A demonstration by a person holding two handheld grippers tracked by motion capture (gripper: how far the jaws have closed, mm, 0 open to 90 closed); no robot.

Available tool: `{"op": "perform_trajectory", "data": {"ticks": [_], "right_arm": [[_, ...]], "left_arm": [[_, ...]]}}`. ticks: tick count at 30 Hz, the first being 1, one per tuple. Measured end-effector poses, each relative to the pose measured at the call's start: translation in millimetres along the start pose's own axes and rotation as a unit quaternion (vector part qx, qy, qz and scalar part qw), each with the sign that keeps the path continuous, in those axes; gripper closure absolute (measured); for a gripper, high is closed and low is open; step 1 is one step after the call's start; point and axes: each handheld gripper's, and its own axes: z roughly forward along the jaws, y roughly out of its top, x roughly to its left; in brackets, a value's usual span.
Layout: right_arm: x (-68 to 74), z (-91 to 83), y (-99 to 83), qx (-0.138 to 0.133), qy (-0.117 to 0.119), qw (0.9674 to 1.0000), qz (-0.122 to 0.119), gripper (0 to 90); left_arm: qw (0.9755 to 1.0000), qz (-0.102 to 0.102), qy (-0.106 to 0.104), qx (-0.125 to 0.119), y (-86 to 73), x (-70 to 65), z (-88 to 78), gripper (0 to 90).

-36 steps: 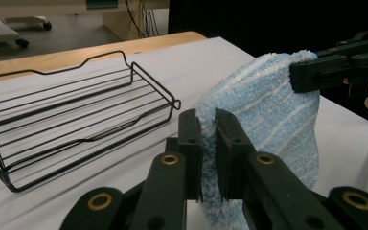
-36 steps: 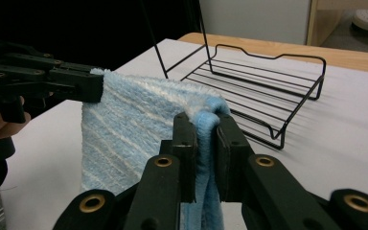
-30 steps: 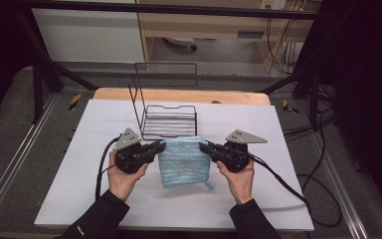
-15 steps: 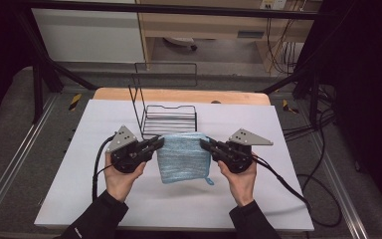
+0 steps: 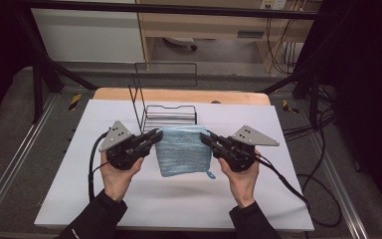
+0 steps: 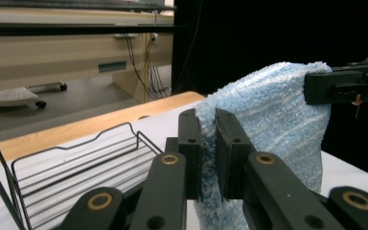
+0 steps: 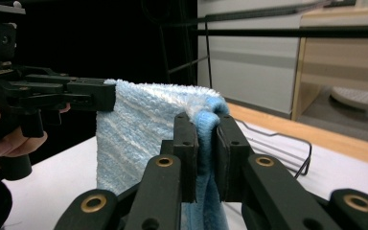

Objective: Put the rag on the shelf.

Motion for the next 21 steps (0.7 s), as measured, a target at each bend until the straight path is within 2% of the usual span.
{"op": "perform_trajectory", "data": {"ticks": [3,12,21], "right_arm": [[1.3,0.2,5.9,-0.007,-0.004,0.9999,-0.009,81.6],[5.8,5.6,19.7,-0.027,-0.004,0.9995,-0.017,81.7],[11.4,13.0,42.5,-0.053,-0.007,0.9981,-0.031,81.7]], "left_arm": [[1.0000,0.001,0.001,-0.009,4.3,0.2,-0.6,82.1],[0.9993,0.003,0.009,-0.036,18.8,5.8,-6.6,82.1],[0.9977,0.003,0.020,-0.065,38.5,11.8,-11.0,82.1]]}}
